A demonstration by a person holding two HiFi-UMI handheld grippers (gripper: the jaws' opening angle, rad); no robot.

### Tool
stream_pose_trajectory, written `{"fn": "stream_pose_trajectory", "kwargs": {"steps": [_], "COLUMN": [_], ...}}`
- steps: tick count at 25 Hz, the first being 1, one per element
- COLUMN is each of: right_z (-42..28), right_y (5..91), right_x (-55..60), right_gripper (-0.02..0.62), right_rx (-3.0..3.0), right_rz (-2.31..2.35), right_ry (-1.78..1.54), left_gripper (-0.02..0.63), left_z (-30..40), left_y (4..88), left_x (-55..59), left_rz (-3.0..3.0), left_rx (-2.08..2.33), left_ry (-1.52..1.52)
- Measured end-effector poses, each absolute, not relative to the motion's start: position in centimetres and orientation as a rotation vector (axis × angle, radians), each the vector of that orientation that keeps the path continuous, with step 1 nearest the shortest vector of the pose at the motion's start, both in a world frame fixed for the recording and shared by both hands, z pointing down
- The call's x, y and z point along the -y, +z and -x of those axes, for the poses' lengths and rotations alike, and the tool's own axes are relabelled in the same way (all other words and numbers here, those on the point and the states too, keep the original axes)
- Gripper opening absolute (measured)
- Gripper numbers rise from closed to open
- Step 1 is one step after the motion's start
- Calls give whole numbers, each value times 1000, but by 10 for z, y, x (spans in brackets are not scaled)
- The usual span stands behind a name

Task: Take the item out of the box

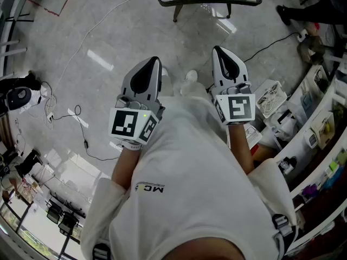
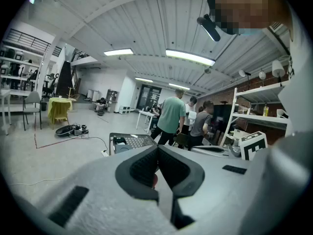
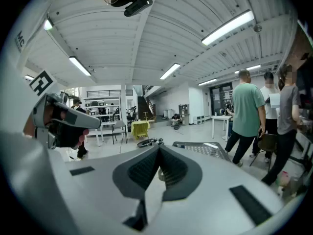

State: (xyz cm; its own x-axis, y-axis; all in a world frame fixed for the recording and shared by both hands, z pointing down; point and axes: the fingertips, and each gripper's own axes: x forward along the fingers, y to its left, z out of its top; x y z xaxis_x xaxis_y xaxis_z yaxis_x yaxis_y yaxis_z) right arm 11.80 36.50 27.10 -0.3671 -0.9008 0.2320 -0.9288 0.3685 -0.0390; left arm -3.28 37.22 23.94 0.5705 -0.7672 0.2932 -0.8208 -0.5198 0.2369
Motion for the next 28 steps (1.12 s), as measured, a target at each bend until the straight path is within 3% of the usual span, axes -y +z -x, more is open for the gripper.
{"fn": "stream_pose_trajectory", "kwargs": {"steps": [28], "right_z": [-185], "right_y": [299], "right_x": [-332], "right_gripper": [17], "right_rx": [2424], "right_rz": [-1741], "right_ry": [359], "left_gripper": [23], "left_z": [-6], "left_y": [248], "left_x": [-321], "left_rz": [-2398], "left_rx": [1315], "left_ry": [194]}}
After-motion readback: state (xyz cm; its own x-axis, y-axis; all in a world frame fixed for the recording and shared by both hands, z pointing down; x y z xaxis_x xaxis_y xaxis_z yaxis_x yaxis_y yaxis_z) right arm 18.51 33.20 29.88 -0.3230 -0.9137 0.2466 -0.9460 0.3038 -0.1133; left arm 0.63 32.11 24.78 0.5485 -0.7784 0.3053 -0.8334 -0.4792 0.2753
